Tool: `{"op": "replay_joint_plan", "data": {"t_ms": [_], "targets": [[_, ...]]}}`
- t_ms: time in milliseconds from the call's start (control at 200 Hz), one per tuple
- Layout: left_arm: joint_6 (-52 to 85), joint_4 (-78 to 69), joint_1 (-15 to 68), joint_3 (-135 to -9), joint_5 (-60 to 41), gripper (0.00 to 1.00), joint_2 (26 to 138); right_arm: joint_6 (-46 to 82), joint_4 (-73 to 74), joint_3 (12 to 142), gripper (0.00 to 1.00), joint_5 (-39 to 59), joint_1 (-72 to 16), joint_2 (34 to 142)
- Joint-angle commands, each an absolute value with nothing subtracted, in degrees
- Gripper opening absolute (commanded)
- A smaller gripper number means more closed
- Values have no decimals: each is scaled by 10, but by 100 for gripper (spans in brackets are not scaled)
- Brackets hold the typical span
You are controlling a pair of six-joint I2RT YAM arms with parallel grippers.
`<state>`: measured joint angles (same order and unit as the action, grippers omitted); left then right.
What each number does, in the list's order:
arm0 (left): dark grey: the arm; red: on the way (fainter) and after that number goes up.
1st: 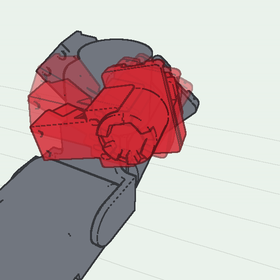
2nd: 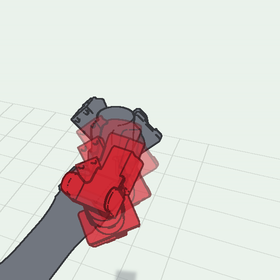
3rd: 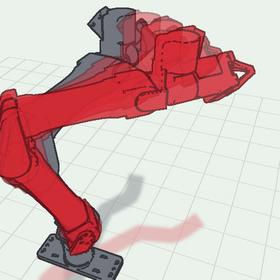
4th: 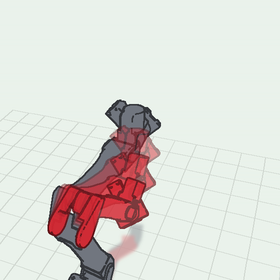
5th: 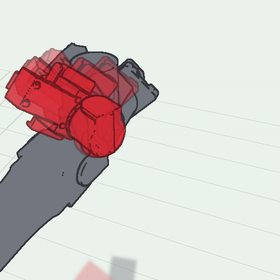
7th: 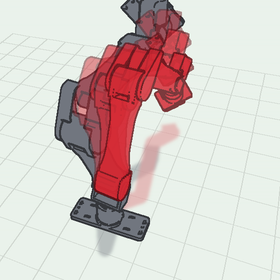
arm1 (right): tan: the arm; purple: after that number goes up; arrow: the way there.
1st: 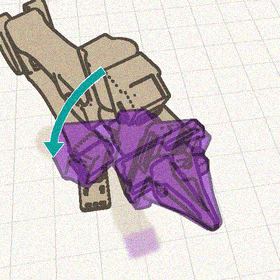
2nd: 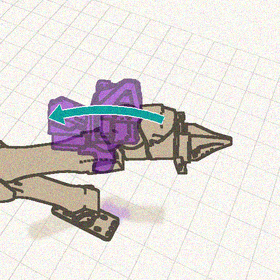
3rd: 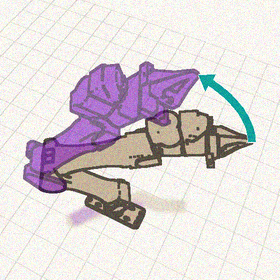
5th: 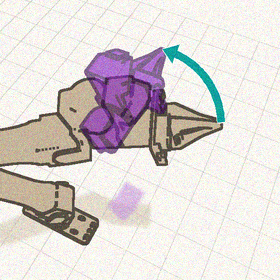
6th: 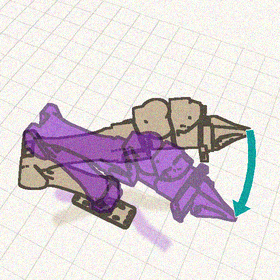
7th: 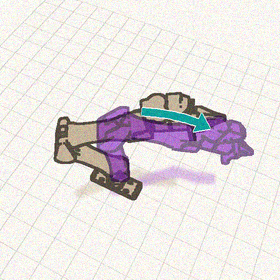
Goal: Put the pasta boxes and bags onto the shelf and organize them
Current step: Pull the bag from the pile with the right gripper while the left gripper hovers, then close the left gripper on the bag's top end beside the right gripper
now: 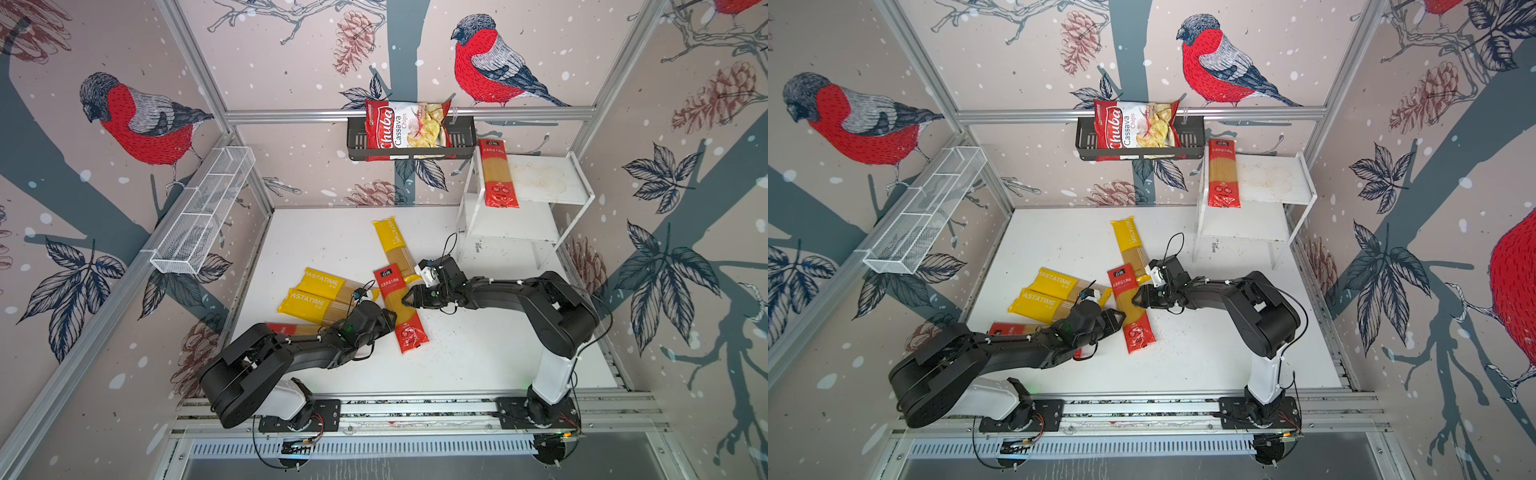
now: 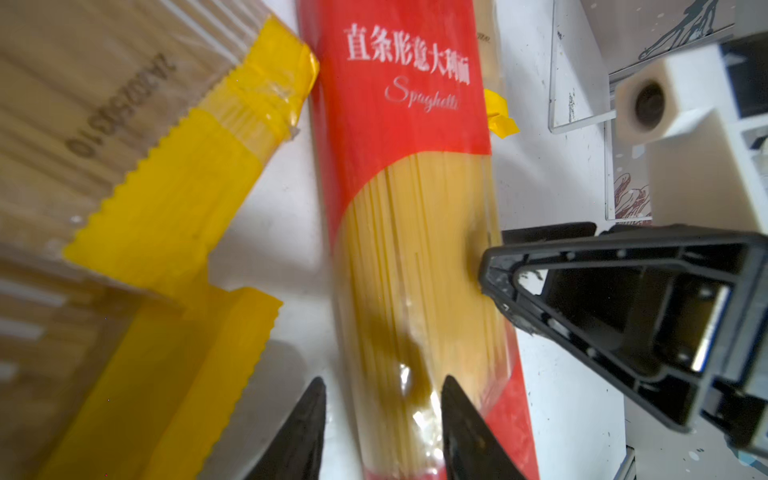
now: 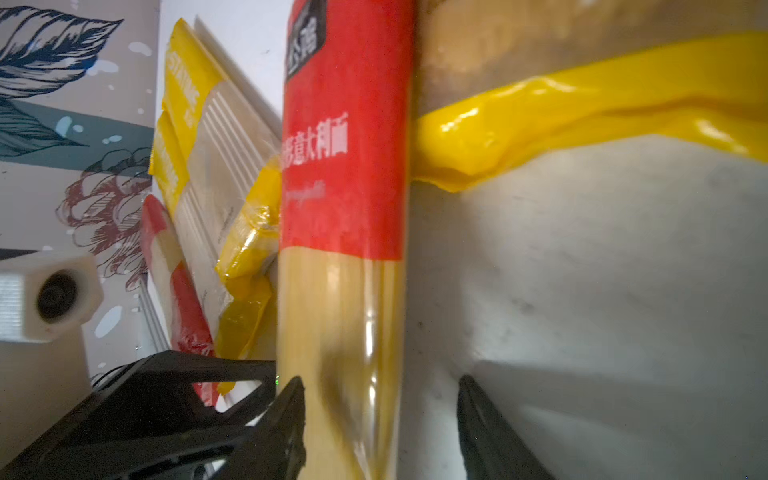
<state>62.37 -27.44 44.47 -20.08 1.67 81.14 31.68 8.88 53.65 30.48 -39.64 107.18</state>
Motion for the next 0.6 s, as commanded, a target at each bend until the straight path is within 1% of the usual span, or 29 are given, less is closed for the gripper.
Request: {"op": "replay_joint_plan", "data": {"t_ms": [0, 60, 170, 305, 455, 595], "targets": [[631, -327, 443, -193, 17, 39, 823, 321, 127, 530, 57, 365, -404, 1091], [630, -343, 443, -189, 11, 34, 830, 320, 147, 517, 55, 383, -408, 1094], [633, -373, 443, -181, -1, 25, 844, 331, 193, 484, 47, 405, -406, 1093], [637, -393, 443, -178, -15, 19, 849, 357, 256, 451, 31, 425, -412, 1080], [639, -359, 443, -182, -11, 19, 810, 361, 266, 440, 16, 406, -417, 1051], [620, -270, 431, -203, -6, 23, 747, 361, 260, 431, 10, 396, -412, 1015]]}}
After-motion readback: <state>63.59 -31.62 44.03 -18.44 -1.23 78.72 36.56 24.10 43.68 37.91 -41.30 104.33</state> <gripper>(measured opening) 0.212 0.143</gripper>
